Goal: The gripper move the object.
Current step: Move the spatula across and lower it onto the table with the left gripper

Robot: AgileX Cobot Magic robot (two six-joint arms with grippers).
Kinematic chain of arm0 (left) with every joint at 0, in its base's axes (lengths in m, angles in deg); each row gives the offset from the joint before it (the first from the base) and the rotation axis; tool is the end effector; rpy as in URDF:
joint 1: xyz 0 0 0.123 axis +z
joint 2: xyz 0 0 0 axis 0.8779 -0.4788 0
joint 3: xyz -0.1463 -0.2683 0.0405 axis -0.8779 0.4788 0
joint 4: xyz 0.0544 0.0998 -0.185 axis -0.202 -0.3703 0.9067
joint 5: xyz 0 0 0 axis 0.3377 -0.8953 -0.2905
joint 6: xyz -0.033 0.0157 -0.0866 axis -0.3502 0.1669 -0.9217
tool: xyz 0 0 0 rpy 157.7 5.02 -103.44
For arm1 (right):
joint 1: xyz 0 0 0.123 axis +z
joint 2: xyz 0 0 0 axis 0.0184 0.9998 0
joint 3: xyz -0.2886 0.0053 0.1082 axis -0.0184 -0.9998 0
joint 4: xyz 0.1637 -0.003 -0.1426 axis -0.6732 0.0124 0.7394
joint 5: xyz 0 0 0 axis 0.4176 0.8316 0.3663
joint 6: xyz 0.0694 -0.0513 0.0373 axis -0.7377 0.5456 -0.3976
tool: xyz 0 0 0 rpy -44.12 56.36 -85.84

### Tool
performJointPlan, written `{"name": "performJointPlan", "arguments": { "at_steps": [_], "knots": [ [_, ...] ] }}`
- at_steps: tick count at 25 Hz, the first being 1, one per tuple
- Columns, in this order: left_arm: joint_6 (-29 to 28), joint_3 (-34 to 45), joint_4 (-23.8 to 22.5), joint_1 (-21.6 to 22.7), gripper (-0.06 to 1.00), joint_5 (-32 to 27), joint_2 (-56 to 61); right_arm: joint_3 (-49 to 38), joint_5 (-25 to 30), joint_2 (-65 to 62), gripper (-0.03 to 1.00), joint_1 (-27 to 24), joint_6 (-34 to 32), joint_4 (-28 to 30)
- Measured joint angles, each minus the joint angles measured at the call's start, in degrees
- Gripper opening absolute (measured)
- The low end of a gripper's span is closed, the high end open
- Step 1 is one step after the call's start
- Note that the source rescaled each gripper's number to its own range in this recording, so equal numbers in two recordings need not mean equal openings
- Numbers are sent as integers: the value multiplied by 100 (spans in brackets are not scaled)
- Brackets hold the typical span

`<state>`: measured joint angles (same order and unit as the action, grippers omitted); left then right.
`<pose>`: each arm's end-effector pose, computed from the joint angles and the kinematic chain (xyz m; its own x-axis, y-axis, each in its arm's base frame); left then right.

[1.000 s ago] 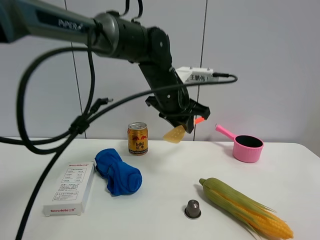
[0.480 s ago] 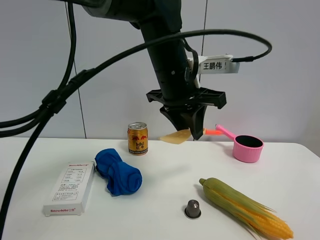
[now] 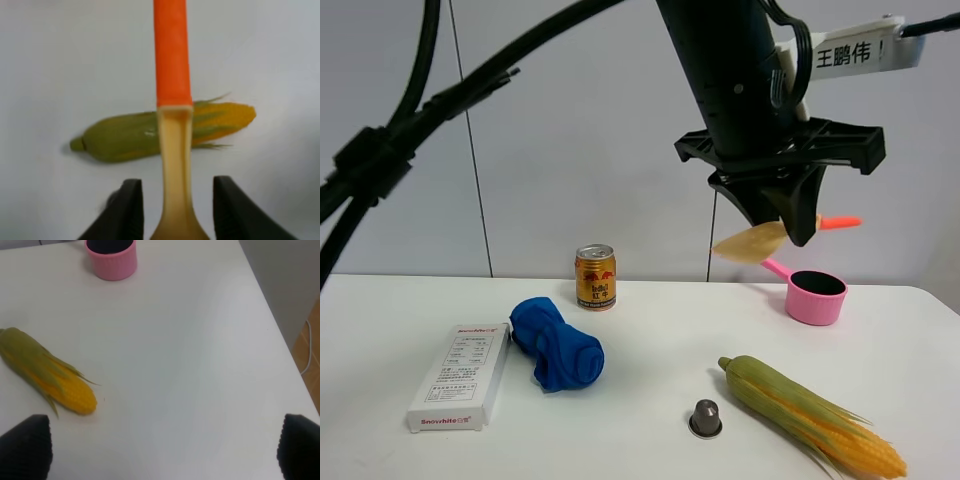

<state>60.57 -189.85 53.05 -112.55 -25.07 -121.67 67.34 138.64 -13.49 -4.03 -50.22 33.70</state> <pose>0.2788 -0.3675 0.3216 -0.5028 0.6551 -0.5639 0.8310 0.5459 -0.1068 -0.0556 0.0039 0.2562 -0.4583 0.0666 -0.8863 0.1105 0.9937 0.0175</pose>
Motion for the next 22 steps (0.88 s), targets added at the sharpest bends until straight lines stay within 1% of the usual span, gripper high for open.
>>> {"name": "performJointPlan", "arguments": {
  "at_steps": [4, 8, 12, 14, 16, 18, 22],
  "knots": [
    [23, 0, -386, -106, 0, 410, -5, 0, 0, 0, 100, 0, 0, 0],
    [36, 0, -571, -226, 0, 411, -5, 0, 0, 0, 100, 0, 0, 0],
    [40, 0, -703, -274, 0, -34, -47, 0, 0, 0, 100, 0, 0, 0],
    [40, 14, -815, -274, 0, -416, -113, 0, 0, 0, 100, 0, 0, 0],
    [95, 176, -954, -274, 0, -650, -141, 0, 0, 0, 100, 0, 0, 0],
    [245, 442, -1065, -266, 0, -744, -141, 0, 0, 0, 100, 0, 0, 0],
    [449, 1221, -1077, -176, 0, -724, -57, 0, 0, 0, 100, 0, 0, 0]
  ]
}}
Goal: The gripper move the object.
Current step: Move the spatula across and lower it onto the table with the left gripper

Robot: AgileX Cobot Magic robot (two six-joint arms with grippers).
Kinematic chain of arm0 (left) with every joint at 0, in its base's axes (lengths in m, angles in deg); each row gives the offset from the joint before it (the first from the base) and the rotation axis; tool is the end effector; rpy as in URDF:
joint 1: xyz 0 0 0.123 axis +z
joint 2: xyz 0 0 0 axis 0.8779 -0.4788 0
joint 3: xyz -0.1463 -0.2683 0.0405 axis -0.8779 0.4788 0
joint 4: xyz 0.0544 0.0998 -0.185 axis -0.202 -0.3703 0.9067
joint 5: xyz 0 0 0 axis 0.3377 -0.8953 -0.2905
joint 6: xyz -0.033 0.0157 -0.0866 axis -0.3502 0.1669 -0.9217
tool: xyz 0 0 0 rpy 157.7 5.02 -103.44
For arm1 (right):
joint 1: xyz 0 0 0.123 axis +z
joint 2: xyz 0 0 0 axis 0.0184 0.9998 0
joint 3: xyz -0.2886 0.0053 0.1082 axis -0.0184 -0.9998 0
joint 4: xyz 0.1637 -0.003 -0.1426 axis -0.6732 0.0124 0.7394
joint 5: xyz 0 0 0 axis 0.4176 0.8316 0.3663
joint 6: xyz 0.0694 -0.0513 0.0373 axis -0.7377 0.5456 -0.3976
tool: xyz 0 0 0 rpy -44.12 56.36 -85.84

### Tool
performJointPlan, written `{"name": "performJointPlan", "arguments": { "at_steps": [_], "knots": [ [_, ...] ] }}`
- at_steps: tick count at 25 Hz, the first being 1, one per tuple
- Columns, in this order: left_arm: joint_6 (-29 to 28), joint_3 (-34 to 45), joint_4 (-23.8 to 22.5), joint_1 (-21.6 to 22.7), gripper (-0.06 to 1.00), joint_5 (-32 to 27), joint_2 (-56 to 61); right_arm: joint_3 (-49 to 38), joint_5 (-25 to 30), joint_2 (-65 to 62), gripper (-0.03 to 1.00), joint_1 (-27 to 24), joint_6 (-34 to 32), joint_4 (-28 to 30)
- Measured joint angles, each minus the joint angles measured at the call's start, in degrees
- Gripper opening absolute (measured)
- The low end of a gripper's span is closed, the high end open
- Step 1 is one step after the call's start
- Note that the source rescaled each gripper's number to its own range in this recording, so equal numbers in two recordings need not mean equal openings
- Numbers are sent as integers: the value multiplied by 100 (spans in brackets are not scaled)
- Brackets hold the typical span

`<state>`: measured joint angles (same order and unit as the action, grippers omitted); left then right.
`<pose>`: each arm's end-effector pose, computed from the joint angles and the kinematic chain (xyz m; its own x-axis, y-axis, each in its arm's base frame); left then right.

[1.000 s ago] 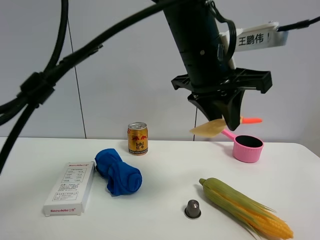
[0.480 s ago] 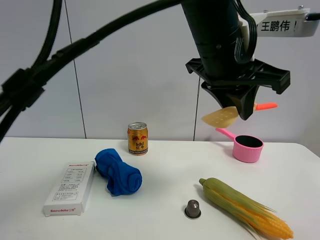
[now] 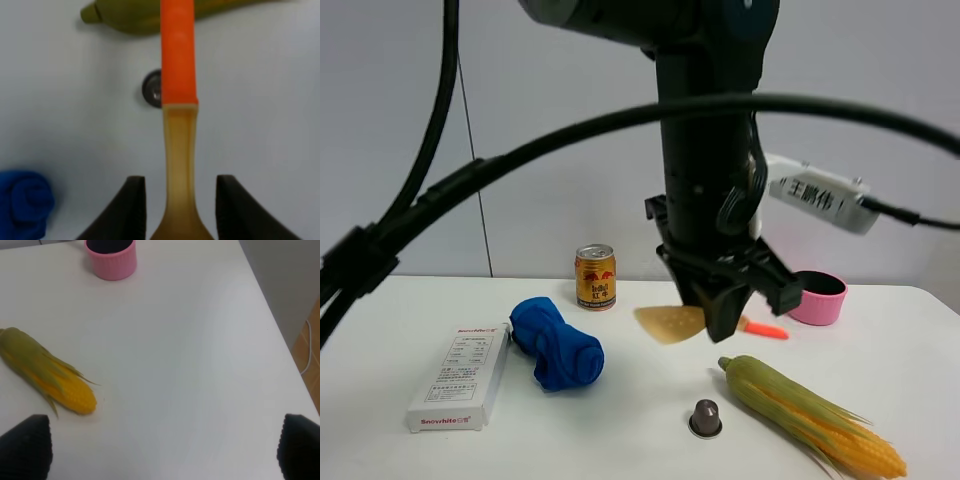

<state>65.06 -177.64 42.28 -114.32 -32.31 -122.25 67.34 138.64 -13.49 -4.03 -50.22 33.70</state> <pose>0.2646 -0.3471 0.2570 -0.4231 0.8763 -0.2305 0.8919 0.4476 0.0644 -0.0556 0.0039 0.2562 -0.4583 0.0666 -0.8863 0.1105 0.9937 0.0175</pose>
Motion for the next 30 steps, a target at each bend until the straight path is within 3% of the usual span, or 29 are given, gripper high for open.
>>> {"name": "performJointPlan", "arguments": {
  "at_steps": [6, 20, 30],
  "knots": [
    [63, 1368, 19, 382, 0, 697, 702, 0, 0, 0, 100, 0, 0, 0],
    [156, 4789, 244, 1037, 0, 4064, 2005, 0, 0, 0, 100, 0, 0, 0],
    [769, 5863, 242, 1062, 0, 5642, 2044, 0, 0, 0, 100, 0, 0, 0]
  ]
}}
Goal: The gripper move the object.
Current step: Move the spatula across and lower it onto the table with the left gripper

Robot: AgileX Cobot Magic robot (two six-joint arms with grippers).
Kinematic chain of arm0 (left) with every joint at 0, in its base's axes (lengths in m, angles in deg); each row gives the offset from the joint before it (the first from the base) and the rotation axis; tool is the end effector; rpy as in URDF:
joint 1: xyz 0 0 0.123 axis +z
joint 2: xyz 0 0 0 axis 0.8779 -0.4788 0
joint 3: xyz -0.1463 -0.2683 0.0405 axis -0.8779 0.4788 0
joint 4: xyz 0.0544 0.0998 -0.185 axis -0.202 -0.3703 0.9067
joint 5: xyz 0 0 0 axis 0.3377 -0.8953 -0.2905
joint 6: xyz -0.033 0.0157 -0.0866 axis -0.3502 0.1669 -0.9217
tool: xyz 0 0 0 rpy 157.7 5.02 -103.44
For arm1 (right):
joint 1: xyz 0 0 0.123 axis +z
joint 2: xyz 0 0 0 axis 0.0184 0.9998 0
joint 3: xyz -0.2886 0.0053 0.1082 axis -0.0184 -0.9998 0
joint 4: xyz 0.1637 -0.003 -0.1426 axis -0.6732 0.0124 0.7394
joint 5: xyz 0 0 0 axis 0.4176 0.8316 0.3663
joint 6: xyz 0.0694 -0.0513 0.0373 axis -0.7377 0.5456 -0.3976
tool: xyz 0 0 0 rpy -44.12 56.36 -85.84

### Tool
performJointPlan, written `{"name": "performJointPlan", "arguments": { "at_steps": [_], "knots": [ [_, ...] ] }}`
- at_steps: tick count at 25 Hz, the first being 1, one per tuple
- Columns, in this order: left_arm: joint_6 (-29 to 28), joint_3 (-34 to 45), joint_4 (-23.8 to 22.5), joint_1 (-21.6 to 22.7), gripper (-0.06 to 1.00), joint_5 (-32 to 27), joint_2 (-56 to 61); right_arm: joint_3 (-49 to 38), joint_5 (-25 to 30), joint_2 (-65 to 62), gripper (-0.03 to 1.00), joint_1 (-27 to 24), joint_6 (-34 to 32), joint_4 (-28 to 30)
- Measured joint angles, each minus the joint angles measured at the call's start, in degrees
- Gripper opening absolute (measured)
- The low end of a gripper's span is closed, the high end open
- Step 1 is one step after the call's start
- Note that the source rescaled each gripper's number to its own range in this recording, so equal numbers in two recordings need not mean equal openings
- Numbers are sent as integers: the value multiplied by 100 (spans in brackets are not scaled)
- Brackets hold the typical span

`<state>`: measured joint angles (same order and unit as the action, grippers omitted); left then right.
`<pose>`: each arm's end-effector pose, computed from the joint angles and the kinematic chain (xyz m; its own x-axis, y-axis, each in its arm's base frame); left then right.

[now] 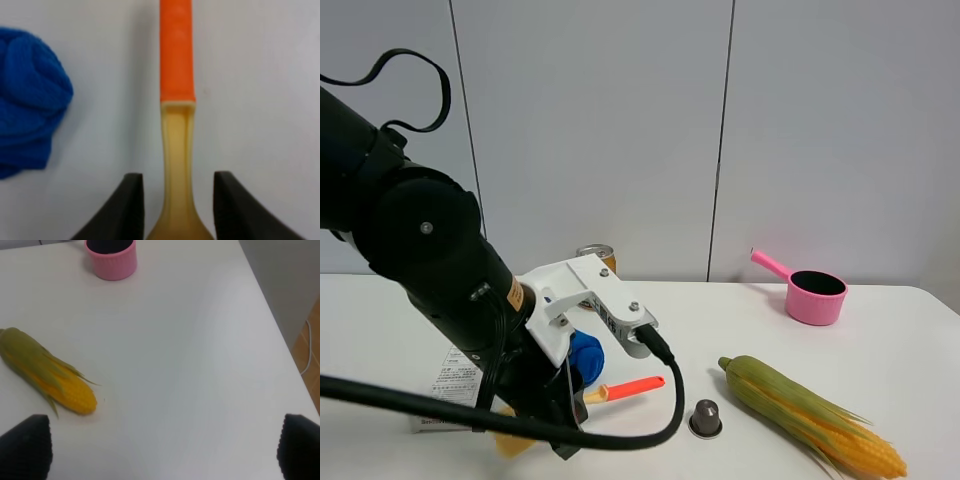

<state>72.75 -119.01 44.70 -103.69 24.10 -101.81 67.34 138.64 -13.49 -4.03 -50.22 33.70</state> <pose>0.2330 -0.2124 0.1910 -0.4021 0.7618 -0.5078 0.8285 0.5389 0.1524 -0.0556 0.0039 0.2562 -0.4583 0.0666 -0.8863 0.1105 0.9937 0.0175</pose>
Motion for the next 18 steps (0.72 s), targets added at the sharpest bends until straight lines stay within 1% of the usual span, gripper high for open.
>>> {"name": "performJointPlan", "arguments": {
  "at_steps": [6, 12, 18],
  "knots": [
    [288, 292, -31, 96, 0, 776, -226, 0, 0, 0, 100, 0, 0, 0],
    [320, 303, -118, 124, 0, 1229, -681, 0, 0, 0, 100, 0, 0, 0],
    [245, 303, -118, 124, 0, 1535, -746, 0, 0, 0, 100, 0, 0, 0]
  ]
}}
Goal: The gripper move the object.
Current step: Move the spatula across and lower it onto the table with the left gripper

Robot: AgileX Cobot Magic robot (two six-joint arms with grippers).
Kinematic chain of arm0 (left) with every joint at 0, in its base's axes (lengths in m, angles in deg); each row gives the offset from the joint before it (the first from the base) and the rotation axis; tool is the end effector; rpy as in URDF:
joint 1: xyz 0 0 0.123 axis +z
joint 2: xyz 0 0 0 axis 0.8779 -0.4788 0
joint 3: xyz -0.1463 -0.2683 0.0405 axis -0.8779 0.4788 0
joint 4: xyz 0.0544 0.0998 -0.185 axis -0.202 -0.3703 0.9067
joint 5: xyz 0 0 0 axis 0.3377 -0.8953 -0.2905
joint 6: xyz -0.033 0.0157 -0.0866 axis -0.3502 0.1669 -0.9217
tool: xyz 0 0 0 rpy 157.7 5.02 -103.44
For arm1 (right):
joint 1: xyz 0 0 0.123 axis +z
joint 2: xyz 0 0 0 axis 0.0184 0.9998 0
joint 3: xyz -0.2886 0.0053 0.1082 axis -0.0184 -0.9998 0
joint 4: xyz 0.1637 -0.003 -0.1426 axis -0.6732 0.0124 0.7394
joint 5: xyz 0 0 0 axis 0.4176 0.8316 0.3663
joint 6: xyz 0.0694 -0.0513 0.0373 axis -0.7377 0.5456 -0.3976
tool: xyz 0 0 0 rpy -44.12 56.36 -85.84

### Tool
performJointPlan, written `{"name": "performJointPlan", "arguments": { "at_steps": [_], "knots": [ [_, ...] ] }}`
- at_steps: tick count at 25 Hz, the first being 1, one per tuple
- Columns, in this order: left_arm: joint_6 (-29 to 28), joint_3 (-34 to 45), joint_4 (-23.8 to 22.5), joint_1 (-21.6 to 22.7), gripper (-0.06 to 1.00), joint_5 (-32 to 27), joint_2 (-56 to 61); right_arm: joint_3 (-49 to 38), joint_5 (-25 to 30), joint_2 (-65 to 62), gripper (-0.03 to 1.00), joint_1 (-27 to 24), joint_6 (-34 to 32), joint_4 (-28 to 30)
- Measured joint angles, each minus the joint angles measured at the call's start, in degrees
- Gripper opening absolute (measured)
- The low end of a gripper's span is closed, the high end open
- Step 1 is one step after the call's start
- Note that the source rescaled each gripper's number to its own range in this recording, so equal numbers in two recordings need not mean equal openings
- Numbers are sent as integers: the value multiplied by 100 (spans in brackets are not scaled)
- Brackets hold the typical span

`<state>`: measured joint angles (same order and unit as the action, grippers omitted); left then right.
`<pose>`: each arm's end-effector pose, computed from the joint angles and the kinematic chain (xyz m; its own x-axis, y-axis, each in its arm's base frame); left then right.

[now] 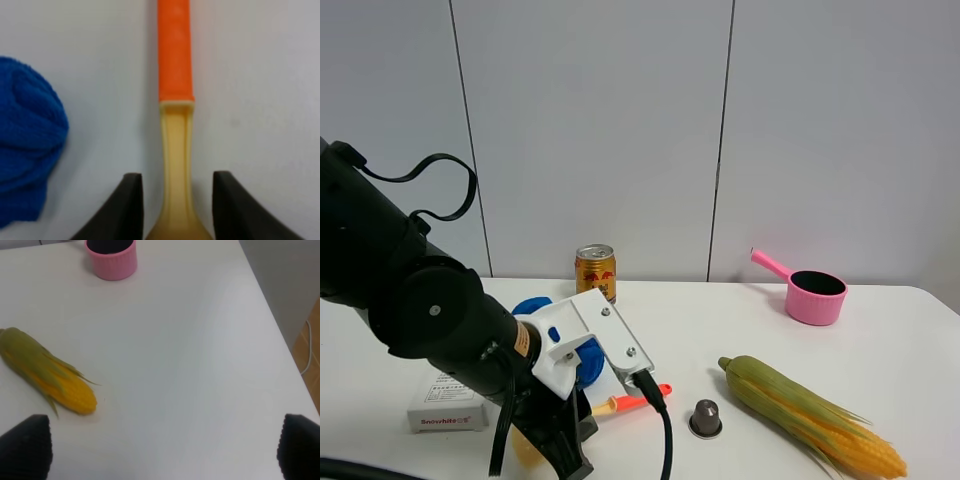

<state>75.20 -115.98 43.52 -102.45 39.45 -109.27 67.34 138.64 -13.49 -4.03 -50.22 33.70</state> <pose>0.2488 -0.2167 0.1524 -0.3329 0.7575 -0.5616 0.8273 0.5204 0.2116 -0.0556 0.0039 0.2562 -0.4583 0.0666 -0.8863 0.1105 0.9937 0.0175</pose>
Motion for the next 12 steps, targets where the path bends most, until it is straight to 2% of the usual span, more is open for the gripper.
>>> {"name": "performJointPlan", "arguments": {
  "at_steps": [11, 12],
  "knots": [
    [-13, 0, 0, 235, 1, 92, -267, 0, 0, 0, 100, 0, 0, 0],
    [-13, 0, 0, 235, 8, 92, -267, 0, 0, 0, 100, 0, 0, 0]
  ]
}}
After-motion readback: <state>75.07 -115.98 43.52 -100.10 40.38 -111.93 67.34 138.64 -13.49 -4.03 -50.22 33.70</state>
